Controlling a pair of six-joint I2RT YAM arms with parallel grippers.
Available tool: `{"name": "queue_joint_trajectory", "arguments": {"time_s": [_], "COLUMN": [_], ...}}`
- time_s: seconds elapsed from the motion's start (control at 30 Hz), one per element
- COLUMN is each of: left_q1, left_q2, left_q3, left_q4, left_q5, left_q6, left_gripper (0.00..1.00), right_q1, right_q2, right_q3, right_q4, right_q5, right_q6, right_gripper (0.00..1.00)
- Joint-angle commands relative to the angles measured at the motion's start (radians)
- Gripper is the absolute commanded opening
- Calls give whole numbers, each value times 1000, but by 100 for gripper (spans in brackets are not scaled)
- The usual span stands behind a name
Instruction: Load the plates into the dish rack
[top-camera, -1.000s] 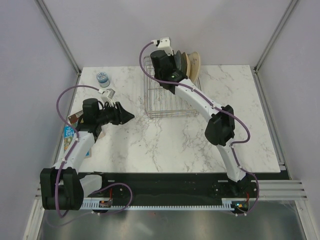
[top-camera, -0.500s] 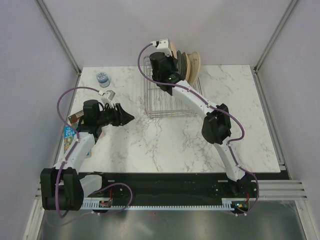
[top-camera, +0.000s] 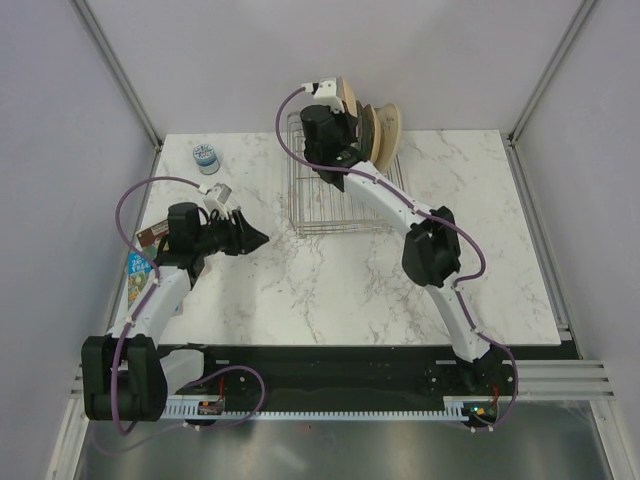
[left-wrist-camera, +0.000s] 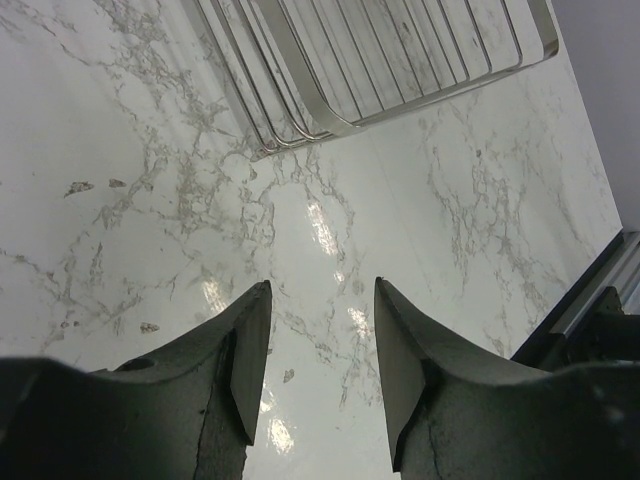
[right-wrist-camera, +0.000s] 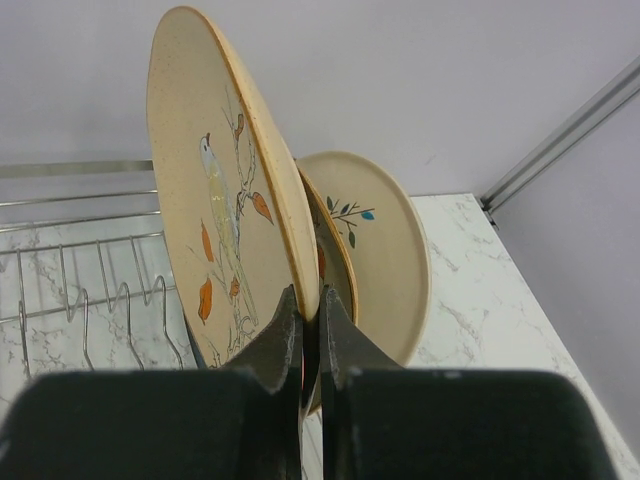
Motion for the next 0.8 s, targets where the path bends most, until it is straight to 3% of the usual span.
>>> {"name": "queue_joint_trajectory", "arguments": {"time_s": [0.0,0.67,0.77], "left_q1": [4,5,5], "left_q2": [-27,-10,-7], "left_q3": [-8,-16,-16], "left_q4": [39,41,39], "left_q5": [-16,-36,-36], "left_q6": [43,51,49], "left_gripper": [53,53,53], "right_q1": [-1,-20,-26], "right_q2": [-6,107,117], "right_q3": [25,32,29], "right_q4": [116,111,113], "right_q5": [28,29,28], "right_q6": [0,11,8], "right_gripper": [0,0,7]}}
